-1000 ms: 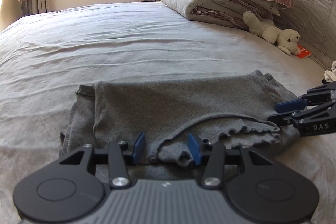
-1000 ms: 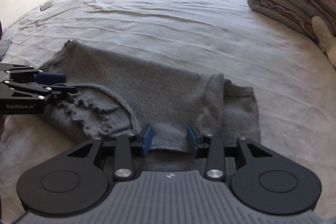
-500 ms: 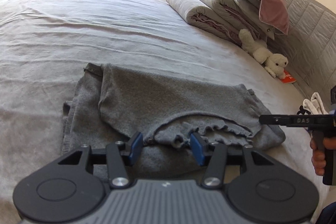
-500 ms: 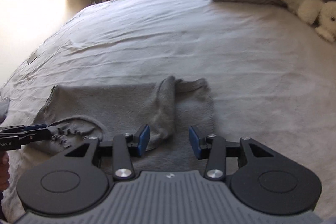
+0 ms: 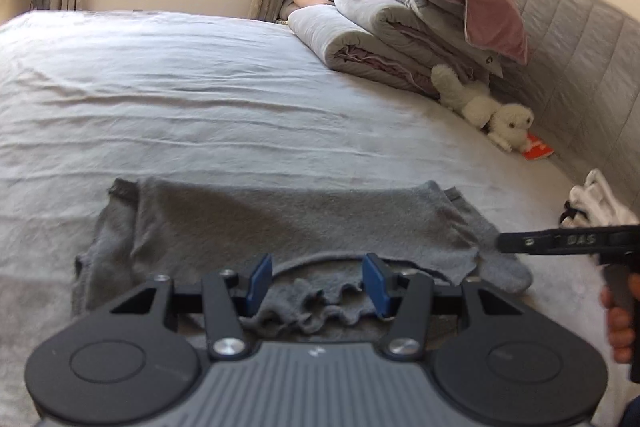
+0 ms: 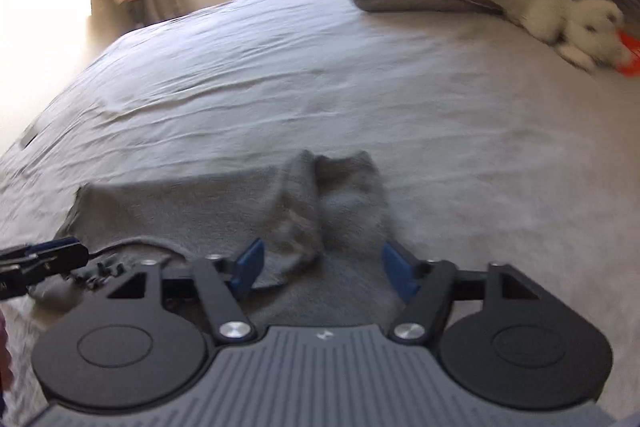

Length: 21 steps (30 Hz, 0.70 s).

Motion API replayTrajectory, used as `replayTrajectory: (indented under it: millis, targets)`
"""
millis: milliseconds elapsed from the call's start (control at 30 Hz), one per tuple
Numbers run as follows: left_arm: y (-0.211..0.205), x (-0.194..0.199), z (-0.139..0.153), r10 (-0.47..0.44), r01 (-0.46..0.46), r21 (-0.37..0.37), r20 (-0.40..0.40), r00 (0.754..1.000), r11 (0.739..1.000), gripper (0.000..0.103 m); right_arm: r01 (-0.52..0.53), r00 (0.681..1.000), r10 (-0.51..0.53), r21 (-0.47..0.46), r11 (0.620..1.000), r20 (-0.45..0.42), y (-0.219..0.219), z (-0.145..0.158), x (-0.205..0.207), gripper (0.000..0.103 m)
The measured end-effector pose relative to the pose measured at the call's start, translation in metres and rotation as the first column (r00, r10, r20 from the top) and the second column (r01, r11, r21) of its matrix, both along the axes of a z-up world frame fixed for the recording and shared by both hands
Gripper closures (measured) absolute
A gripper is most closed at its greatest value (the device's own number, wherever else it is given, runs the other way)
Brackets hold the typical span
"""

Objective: Fold clothes

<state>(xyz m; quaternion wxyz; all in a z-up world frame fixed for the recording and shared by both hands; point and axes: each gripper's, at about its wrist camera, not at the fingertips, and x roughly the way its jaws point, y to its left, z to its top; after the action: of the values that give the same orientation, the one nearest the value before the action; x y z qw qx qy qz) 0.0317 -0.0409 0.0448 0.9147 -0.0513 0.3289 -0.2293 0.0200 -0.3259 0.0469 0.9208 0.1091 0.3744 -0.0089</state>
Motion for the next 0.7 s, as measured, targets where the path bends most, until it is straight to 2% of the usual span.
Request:
replayTrajectory:
  millis: [33,100,200,267,400,533,600,633,667,700]
  targets:
    - [-0.008,0.001,-0.003,-0.001,0.001,0.014,0.003,1.000,1.000,0.052,0.038,0.999,-0.038,0.003,0.999,-0.006,-0.006,-0.001,-0.004,0.031]
    - [-0.019,0.001,-0.014,-0.008,0.008,0.042,-0.007,1.000,0.999,0.052,0.100,0.995,-0.099,0.070,0.993,-0.026,-0.019,-0.006,-0.011,0.031]
    - [-0.036,-0.006,-0.025,-0.025,0.010,0.190,0.074,0.997,0.982,0.051,0.160,0.987,-0.149,0.212,0.964,-0.065,-0.036,-0.019,-0.016,0.031]
    - [-0.041,-0.011,-0.028,-0.036,0.009,0.249,0.104,0.994,0.968,0.051,0.170,0.985,-0.159,0.272,0.947,-0.063,-0.038,-0.026,-0.016,0.029]
    - [-0.041,-0.012,-0.029,-0.035,0.003,0.267,0.116,0.993,0.964,0.051,0.146,0.989,-0.141,0.328,0.933,-0.039,-0.026,-0.031,-0.015,0.029]
    - [-0.040,-0.012,-0.028,-0.035,0.004,0.263,0.114,0.993,0.965,0.052,0.163,0.984,-0.176,0.365,0.917,0.003,-0.018,-0.036,-0.018,0.030]
    - [-0.042,-0.012,-0.028,-0.035,0.004,0.264,0.113,0.993,0.964,0.052,0.170,0.981,-0.192,0.389,0.906,0.019,-0.018,-0.037,-0.016,0.045]
    - [-0.042,-0.012,-0.027,-0.035,0.004,0.266,0.114,0.993,0.964,0.052,0.169,0.981,-0.193,0.392,0.904,0.021,-0.017,-0.037,-0.014,0.060]
    - [-0.042,-0.013,-0.027,-0.036,0.004,0.267,0.114,0.993,0.964,0.052,0.169,0.981,-0.193,0.394,0.903,0.022,-0.016,-0.038,-0.012,0.067]
    - [-0.043,-0.013,-0.027,-0.036,0.004,0.269,0.114,0.993,0.963,0.052,0.171,0.981,-0.195,0.394,0.903,0.022,-0.015,-0.038,-0.010,0.069]
